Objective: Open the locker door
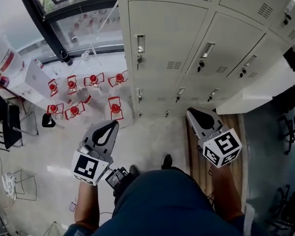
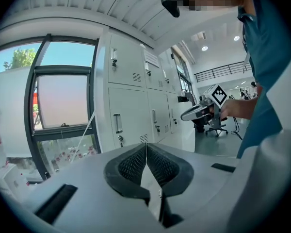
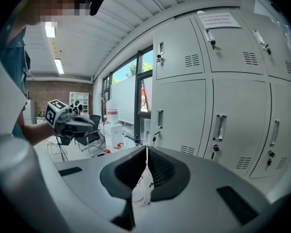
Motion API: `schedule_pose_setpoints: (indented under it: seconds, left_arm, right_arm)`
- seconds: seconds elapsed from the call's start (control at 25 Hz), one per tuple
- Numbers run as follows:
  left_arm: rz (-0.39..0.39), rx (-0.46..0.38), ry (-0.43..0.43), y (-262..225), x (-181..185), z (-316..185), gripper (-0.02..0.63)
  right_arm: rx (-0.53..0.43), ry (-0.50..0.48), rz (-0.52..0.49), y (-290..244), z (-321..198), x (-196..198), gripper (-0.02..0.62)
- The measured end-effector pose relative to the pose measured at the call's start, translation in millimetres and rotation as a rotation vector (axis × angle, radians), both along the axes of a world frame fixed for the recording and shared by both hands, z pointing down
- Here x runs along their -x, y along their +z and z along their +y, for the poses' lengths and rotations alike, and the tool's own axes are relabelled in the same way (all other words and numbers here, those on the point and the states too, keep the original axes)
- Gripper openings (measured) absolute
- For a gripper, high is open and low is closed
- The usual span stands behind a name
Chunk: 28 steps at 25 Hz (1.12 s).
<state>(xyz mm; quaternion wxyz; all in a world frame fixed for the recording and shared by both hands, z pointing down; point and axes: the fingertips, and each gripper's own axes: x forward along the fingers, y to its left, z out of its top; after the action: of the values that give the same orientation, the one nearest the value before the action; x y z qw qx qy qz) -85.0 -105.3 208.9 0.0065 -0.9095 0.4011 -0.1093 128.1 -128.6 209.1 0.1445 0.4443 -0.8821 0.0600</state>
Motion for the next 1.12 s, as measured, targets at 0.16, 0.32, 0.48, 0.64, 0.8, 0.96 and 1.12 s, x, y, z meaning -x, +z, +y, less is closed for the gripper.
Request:
schedule_pose_setpoints:
  seconds: [0.16,0.32,0.48,0.64,0.8,0.96,1.12]
  left_arm:
    - [-0.009,0.021,-0.057,11,22,-3,0.018]
    - [-0.011,0.037,-0.082,22,36,-1,0.018]
    - [-0.020,0.053,-0.097,33,47,-1,0.018]
    - [-0.022,0.068,-0.107,43,55,-3,0.018]
    - [-0.025,0.086,-0.112,56,59,-6,0.018]
    - [-0.022,0.092,-0.109,66,60,-10,0.018]
    - [-0.016,0.099,-0.111,76,61,-12,0.018]
  right_arm:
    - [0.016,-0.021,0.006,8,-8,11,0.038]
    - [0.033,-0.043,0.015,20,-14,24,0.038]
    - [0.047,-0.048,0.015,30,-20,32,0.038]
    - [0.062,-0.041,0.019,43,-27,33,0.038]
    - [0.078,-0.037,0.025,55,-33,36,0.038]
    - [0.089,-0.038,0.029,67,-40,41,0.038]
    - [0.100,-0.047,0.031,79,-46,50,0.038]
